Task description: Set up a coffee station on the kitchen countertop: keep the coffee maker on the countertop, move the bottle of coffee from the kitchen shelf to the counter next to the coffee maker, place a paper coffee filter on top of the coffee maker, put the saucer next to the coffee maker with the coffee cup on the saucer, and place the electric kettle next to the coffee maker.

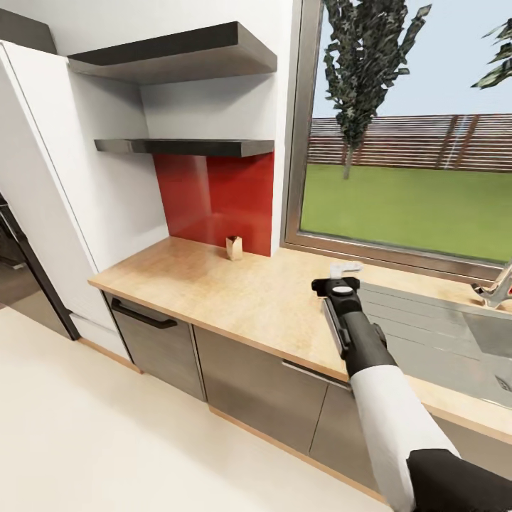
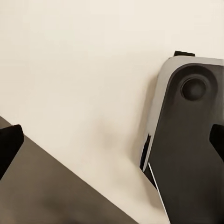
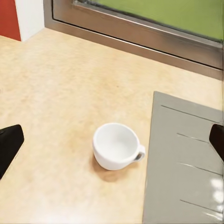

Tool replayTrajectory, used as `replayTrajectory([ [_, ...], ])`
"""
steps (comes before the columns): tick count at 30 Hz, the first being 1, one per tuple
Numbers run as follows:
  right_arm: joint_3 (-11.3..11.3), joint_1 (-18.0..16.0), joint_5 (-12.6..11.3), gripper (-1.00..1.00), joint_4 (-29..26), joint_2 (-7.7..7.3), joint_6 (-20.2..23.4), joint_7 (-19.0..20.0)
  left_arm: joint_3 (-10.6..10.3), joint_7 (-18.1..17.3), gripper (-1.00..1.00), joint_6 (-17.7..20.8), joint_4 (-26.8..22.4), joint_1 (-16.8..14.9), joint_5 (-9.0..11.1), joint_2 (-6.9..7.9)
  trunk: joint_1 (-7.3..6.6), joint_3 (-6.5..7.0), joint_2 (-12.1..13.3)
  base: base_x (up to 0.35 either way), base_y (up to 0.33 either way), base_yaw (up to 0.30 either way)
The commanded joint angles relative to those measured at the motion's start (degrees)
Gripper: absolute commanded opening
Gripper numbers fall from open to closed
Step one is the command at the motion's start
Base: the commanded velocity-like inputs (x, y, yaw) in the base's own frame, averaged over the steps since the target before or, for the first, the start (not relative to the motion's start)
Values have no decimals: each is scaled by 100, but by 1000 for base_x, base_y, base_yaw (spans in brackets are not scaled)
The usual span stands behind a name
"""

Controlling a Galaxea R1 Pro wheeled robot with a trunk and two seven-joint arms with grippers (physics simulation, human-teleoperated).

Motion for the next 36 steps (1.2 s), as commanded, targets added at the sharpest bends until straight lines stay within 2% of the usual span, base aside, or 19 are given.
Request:
replayTrajectory([
  [1,-10,-38,23,100,-39,7,64,3,-49,26,100,-5,-8,-1,33,0,3,-11,-10,0,0,0],
  [4,-34,-135,14,100,-135,11,161,1,-51,28,100,0,-8,-1,30,-4,3,-11,-10,0,0,0],
  [12,-283,-394,10,100,-241,45,420,-6,-63,26,100,19,-1,4,-14,-8,3,-11,-10,0,0,0],
  [13,-535,-616,10,100,12,56,2726,-6,-64,27,100,31,0,5,-19,-11,3,-11,-10,0,0,0],
  [17,-995,-926,10,100,466,69,2726,-8,-65,30,100,57,0,4,-25,-18,3,-11,-10,0,0,0],
  [18,-1198,-1058,10,100,642,71,2726,-8,-65,32,100,67,1,5,-27,-22,3,-11,-10,0,0,0],
  [21,-1593,-1320,10,100,990,68,2726,-8,-66,30,100,83,1,5,-34,-29,3,-11,-10,0,0,0],
  [23,-1706,-1398,10,100,1106,67,2726,-8,-72,28,100,86,1,5,-37,-31,3,-11,-10,0,0,0],
  [29,-1812,-1468,11,100,1206,67,2726,-8,-133,20,100,77,-4,7,-49,-41,3,-11,-10,0,0,0],
  [36,-1816,-1478,17,100,1251,73,2726,-8,-132,17,100,91,-7,4,-54,-13,3,-11,-10,137,0,0],
])
